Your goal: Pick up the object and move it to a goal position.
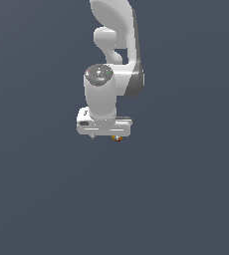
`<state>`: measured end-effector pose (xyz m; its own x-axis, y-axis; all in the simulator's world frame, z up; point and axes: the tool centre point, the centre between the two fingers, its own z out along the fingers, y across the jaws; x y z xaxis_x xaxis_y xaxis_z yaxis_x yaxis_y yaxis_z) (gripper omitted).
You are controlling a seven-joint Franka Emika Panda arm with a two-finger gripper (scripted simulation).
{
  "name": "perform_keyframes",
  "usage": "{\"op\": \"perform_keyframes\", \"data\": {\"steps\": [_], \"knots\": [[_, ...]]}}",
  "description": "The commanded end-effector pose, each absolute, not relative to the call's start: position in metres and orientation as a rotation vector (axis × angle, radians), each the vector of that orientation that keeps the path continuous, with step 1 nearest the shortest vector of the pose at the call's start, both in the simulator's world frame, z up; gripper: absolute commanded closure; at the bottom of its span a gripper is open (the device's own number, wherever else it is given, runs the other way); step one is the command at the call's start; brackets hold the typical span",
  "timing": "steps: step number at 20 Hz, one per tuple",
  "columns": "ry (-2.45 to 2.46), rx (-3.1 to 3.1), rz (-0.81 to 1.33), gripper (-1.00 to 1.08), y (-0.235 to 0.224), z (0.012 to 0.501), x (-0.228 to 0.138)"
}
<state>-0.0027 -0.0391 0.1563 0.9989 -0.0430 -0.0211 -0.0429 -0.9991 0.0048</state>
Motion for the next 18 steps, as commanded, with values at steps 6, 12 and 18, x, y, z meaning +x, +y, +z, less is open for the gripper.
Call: {"op": "perform_keyframes", "data": {"steps": [6, 12, 18], "knots": [[-0.044, 3.137, -0.032, -0.92, -0.036, 0.152, -0.007], [0.027, 3.137, -0.026, -0.92, -0.026, 0.137, -0.022], [0.149, 3.135, -0.016, -0.92, -0.009, 0.114, -0.05]]}}
